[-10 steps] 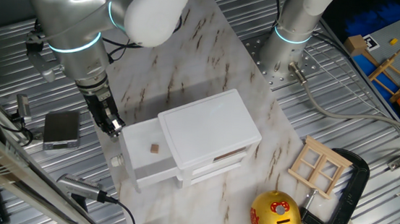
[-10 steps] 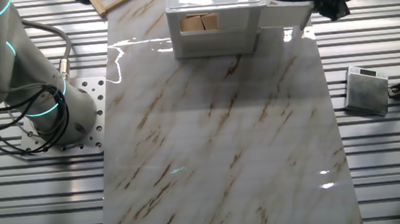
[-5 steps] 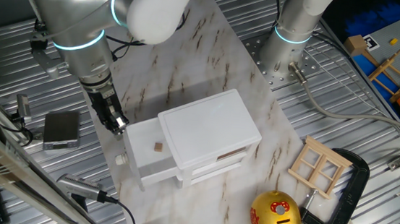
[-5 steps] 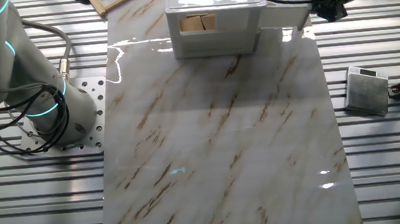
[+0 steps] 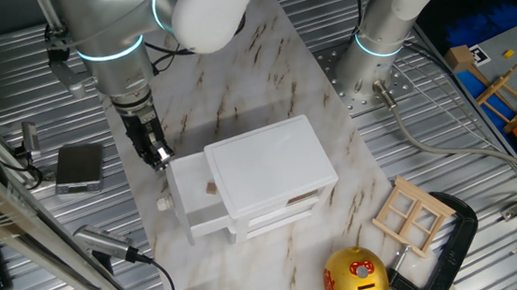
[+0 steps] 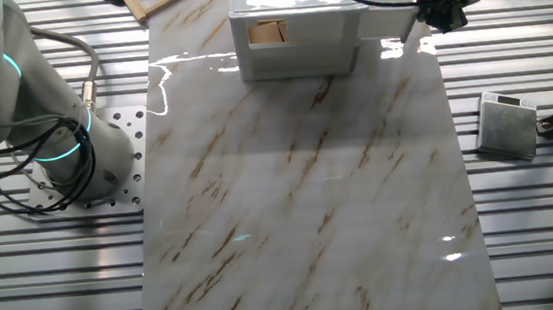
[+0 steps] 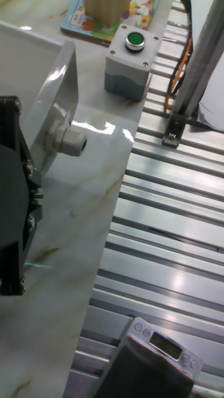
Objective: Put things in the drawer
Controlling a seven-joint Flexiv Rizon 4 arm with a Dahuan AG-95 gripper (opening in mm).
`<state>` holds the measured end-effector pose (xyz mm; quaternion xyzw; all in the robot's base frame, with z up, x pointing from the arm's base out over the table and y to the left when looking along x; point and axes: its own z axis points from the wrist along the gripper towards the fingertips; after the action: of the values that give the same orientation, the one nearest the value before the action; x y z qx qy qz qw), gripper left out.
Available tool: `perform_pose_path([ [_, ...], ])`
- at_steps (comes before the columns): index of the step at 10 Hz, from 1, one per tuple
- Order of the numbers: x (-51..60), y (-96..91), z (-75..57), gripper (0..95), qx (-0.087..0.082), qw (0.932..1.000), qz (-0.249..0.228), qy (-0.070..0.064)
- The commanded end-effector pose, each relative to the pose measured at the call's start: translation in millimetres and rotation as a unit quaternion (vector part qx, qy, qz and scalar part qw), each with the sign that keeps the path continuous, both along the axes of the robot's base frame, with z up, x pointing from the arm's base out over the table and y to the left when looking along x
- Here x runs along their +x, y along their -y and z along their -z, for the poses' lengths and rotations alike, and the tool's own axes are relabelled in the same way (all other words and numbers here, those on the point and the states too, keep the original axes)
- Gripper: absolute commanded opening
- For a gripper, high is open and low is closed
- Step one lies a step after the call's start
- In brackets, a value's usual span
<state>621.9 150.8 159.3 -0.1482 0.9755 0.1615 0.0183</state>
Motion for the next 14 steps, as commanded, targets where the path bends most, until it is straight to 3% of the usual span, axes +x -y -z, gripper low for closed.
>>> perform_pose_path([
  [1,-2.8,-2.2,-1.6,0.0,-0.002,1.0000,0.001,-0.004],
  [6,-19.8,0.3,1.2,0.0,-0.002,1.0000,-0.005,-0.004],
  [14,-35.6,2.4,4.8,0.0,-0.003,0.9999,-0.014,-0.003],
])
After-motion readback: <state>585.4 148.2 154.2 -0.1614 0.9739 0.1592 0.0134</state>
